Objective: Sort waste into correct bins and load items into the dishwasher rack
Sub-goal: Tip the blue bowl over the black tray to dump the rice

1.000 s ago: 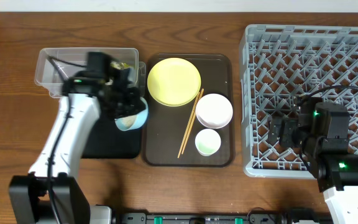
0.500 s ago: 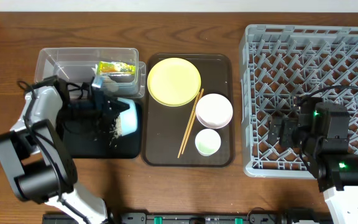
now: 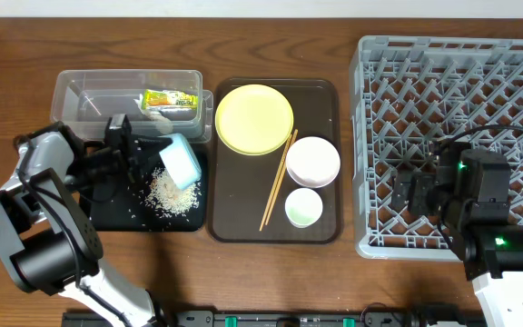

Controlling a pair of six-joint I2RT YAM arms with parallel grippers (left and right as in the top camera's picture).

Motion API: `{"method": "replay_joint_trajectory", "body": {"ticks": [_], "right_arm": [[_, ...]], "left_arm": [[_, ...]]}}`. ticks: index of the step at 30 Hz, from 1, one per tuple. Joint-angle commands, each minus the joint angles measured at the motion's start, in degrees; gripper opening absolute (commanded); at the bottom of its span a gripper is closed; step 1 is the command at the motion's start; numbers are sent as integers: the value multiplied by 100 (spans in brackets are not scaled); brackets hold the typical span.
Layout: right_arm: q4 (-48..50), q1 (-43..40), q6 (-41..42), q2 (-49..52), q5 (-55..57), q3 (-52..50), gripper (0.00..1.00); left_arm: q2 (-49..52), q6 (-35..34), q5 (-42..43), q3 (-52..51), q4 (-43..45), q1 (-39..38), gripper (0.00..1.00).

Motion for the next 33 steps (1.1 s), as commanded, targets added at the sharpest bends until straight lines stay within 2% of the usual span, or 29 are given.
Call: {"method": "replay_joint_trajectory", "body": {"ticks": [1, 9, 26, 29, 33], "right_arm": [[-26, 15, -76, -9, -22, 133, 99], [-28, 15, -76, -9, -20, 133, 99], [-48, 15, -76, -9, -22, 133, 99], [-46, 15, -76, -9, -20, 133, 99], [-46, 15, -76, -9, -20, 133, 99]], "left_arm": [[13, -516, 275, -20, -35, 166, 6], [13, -726, 275, -20, -37, 256, 6], [13, -658, 275, -20, -262, 254, 6], [11, -70, 275, -17, -221, 256, 6], [11, 1335, 275, -17, -223, 254, 6]]}}
